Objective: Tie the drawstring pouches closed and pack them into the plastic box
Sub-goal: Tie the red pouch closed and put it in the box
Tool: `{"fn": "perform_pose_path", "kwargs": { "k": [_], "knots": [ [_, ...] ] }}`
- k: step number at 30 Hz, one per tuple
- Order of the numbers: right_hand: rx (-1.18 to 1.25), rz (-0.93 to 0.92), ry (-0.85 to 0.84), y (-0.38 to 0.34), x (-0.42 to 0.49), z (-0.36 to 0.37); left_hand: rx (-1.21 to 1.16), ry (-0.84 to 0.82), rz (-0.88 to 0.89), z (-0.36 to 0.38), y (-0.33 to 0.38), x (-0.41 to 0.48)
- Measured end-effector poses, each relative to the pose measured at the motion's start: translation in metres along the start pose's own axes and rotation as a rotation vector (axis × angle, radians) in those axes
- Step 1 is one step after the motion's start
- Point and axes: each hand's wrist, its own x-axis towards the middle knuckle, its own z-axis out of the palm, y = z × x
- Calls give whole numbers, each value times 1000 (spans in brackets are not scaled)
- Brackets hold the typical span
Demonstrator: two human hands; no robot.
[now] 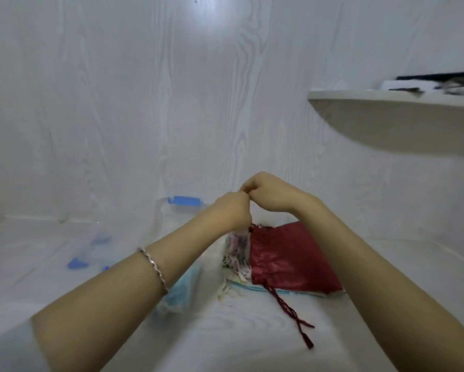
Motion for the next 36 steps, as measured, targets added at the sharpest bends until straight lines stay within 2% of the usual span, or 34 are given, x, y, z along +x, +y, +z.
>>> {"fn": "perform_pose_path", "kwargs": {
  "k": [4, 7, 12, 15, 18, 20, 21, 23, 26, 28, 32, 36],
  "knots": [
    [22, 150, -212, 65, -38, 46, 165, -144, 12, 81, 7, 11],
    [15, 201, -266, 98, -67, 80, 126, -222, -39, 132, -1, 14],
    [35, 157, -35, 116, -89, 126, 25, -41, -125, 152, 6, -5],
    [-39, 105, 72, 113, -90, 138, 7, 83, -87, 149, 14, -13],
    [-23, 123, 226, 114, -88, 132, -293, 209, -54, 140, 21, -24],
    [120, 130, 334, 113, -90, 114, -541, 269, -98, 130, 22, -32],
    [235, 126, 357, 111, -93, 100, -592, 264, -121, 120, 25, -37],
    [462, 109, 322, 103, -102, 72, -718, 151, -210, 102, 28, -46],
    [750, 105, 233, 95, -116, 40, -1279, -107, -426, 83, 29, -58],
    [912, 101, 216, 93, -123, 26, -1404, -189, -435, 79, 27, -61],
    [1124, 77, 212, 90, -139, 11, -1658, -191, -502, 75, 26, -63],
    [1234, 58, 199, 96, -147, 4, -1777, -186, -516, 76, 21, -60]
  ]
}}
